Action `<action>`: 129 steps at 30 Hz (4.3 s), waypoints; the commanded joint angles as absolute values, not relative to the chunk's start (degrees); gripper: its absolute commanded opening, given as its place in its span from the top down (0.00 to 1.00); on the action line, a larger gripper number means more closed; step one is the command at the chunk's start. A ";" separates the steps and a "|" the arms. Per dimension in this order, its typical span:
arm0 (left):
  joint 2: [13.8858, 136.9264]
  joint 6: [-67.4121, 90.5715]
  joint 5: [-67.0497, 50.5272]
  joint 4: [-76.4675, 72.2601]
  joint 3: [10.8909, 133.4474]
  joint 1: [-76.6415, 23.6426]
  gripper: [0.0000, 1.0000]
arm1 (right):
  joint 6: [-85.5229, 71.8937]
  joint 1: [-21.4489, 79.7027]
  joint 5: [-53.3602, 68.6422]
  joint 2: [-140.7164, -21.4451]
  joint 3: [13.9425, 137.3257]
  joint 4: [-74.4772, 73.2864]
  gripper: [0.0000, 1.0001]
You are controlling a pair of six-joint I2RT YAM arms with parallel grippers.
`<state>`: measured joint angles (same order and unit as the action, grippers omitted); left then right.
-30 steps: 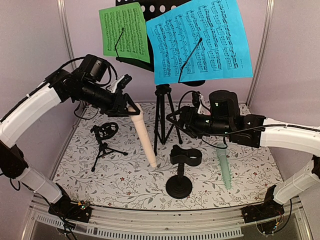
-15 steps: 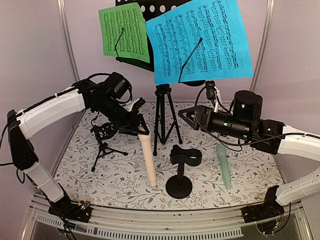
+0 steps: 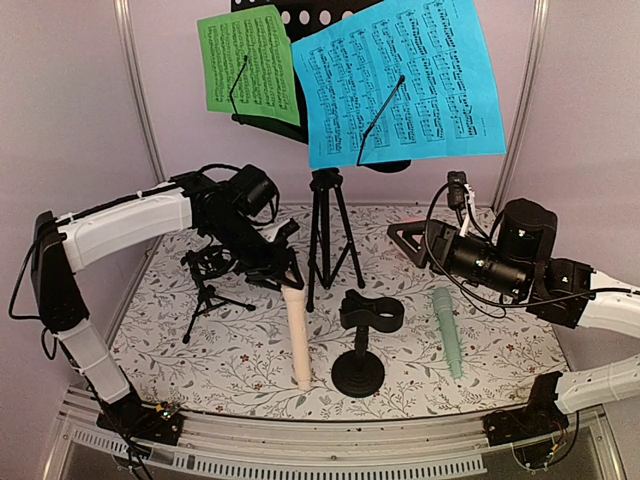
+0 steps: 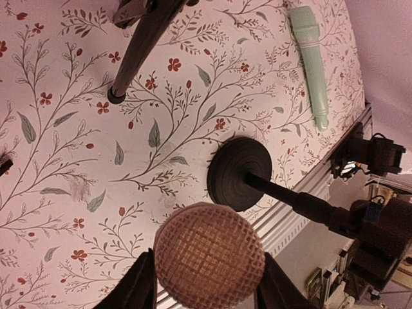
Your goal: Pack up the instrument practice props
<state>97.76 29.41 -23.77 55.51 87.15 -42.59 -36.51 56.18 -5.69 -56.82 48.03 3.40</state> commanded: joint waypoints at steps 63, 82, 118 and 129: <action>101.05 41.93 -20.57 38.23 72.51 -43.15 0.57 | -49.40 55.97 -4.83 -54.00 45.02 -2.91 0.39; 95.39 40.14 -19.52 37.00 77.41 -43.19 0.54 | -46.14 55.95 -7.25 -52.94 45.66 -3.11 0.38; 69.25 29.01 -14.90 29.03 75.45 -43.29 0.47 | -4.31 55.94 0.09 -39.60 59.96 -15.96 0.34; 65.70 30.22 -13.48 25.92 77.61 -43.31 0.23 | -4.48 55.97 -2.70 -36.98 68.26 -14.66 0.29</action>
<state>66.28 29.91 -15.31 27.75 76.18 -43.70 -5.17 56.16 -0.54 -38.24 64.51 -15.16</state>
